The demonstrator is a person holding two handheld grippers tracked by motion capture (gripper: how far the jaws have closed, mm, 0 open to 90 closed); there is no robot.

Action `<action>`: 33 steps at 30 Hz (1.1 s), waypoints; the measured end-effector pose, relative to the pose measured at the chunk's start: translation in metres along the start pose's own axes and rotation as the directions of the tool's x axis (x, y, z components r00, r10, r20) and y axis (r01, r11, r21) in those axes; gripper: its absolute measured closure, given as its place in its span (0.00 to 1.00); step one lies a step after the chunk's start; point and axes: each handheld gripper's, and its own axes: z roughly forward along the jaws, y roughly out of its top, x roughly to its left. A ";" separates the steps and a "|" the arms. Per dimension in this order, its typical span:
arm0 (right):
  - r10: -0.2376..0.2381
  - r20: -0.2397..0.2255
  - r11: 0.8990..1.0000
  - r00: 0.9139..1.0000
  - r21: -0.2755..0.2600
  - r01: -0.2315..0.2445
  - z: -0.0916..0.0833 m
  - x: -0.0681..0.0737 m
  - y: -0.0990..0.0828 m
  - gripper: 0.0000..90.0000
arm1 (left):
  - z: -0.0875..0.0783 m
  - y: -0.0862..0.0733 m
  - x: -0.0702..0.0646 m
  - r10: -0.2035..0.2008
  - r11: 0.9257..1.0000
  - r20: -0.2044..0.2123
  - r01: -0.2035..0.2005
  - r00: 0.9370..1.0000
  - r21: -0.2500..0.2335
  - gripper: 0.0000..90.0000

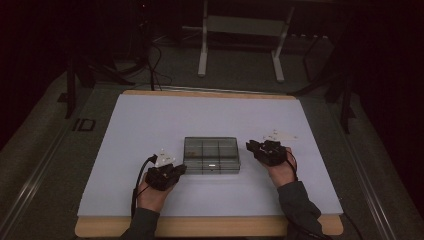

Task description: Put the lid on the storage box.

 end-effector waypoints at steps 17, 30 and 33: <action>-0.008 0.001 1.000 1.000 0.000 0.008 0.001 0.002 0.000 0.85 | 0.001 -0.004 0.002 -0.005 1.000 -0.008 0.006 1.000 0.013 0.94; -0.008 0.001 1.000 1.000 0.002 0.008 0.001 0.002 -0.001 0.85 | 0.002 -0.007 0.004 -0.004 0.999 -0.006 0.004 1.000 0.039 0.94; -0.011 0.001 1.000 1.000 0.002 0.011 0.001 0.002 0.000 0.85 | 0.002 -0.007 0.004 -0.006 0.999 -0.004 0.006 1.000 0.043 0.94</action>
